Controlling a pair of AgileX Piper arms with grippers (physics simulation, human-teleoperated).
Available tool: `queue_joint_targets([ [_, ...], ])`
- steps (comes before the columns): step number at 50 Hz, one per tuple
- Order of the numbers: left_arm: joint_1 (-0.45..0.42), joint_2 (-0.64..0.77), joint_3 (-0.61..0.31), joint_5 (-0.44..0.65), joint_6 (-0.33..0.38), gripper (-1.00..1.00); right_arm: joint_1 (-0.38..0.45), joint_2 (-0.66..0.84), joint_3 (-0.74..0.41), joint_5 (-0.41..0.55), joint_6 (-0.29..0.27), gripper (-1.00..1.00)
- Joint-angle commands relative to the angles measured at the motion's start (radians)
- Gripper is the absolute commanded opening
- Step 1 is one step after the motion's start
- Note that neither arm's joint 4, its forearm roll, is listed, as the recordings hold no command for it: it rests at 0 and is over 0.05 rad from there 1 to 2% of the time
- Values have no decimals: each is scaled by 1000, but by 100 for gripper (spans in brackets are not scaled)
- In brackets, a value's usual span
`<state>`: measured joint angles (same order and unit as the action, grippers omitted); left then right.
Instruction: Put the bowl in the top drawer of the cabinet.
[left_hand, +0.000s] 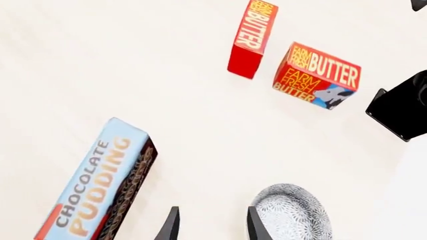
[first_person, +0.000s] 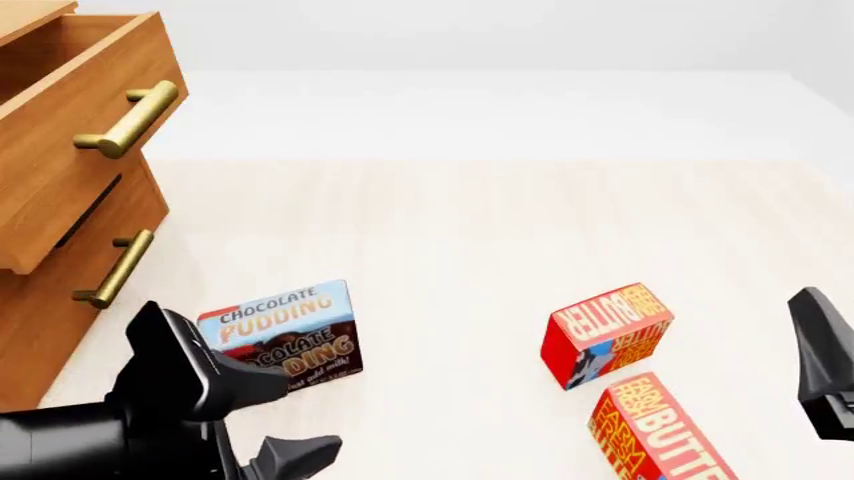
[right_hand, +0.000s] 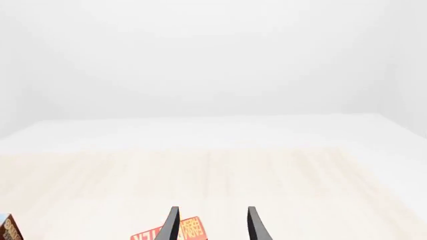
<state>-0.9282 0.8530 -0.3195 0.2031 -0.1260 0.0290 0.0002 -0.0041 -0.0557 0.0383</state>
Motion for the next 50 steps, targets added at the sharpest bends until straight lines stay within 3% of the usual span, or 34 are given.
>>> queue_joint_targets([
  [1, -33, 53, 14, -45, -29, 100, 0, 0, 0, -1, 0, 100],
  [31, -136, 271, 58, -262, -127, 100, -4, 0, 0, -1, 1, 100],
  [50, -170, 332, 74, -335, -172, 100, -4, 0, 0, 1, 1, 100],
])
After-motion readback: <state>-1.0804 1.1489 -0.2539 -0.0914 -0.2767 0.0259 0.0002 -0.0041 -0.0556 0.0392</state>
